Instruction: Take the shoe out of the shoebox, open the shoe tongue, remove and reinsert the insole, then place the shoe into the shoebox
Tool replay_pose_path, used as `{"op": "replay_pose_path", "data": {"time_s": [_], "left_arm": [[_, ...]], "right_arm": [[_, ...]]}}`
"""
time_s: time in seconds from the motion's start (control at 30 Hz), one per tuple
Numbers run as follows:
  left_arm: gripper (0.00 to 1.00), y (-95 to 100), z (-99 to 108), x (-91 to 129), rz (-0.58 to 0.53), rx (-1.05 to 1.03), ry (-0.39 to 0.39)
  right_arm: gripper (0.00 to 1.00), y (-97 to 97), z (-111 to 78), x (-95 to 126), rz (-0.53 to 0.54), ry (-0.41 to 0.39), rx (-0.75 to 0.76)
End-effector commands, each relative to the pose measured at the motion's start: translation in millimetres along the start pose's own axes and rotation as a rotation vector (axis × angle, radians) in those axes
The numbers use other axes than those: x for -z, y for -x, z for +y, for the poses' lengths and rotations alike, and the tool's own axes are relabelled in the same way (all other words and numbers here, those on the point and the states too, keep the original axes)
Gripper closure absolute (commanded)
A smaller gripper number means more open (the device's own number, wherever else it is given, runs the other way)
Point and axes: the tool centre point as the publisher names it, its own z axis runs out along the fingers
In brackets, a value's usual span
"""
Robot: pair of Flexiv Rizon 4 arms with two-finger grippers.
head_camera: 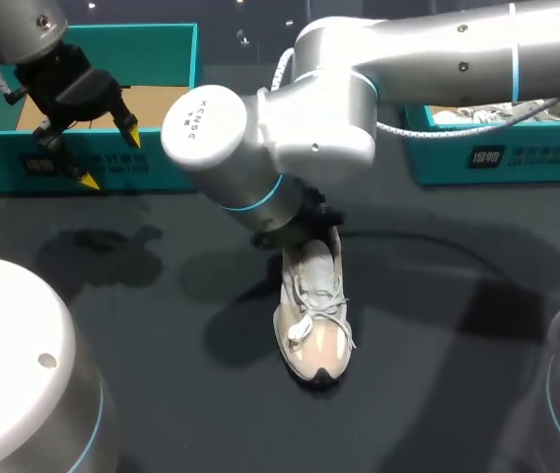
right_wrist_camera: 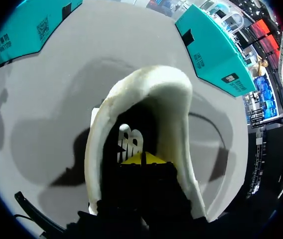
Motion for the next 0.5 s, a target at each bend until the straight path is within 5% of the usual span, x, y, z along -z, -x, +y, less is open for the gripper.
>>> {"op": "replay_pose_path", "data": {"time_s": [0.03, 0.5], "left_arm": [[0.00, -0.3, 0.0, 0.2, 0.001, 0.000, 0.003], [0.00, -0.3, 0.0, 0.2, 0.001, 0.000, 0.003]], "right_arm": [[1.00, -5.2, -2.6, -16.7, 0.052, -0.032, 0.005], [1.00, 7.9, 15.4, 46.4, 0.146, -0.066, 0.023]]}}
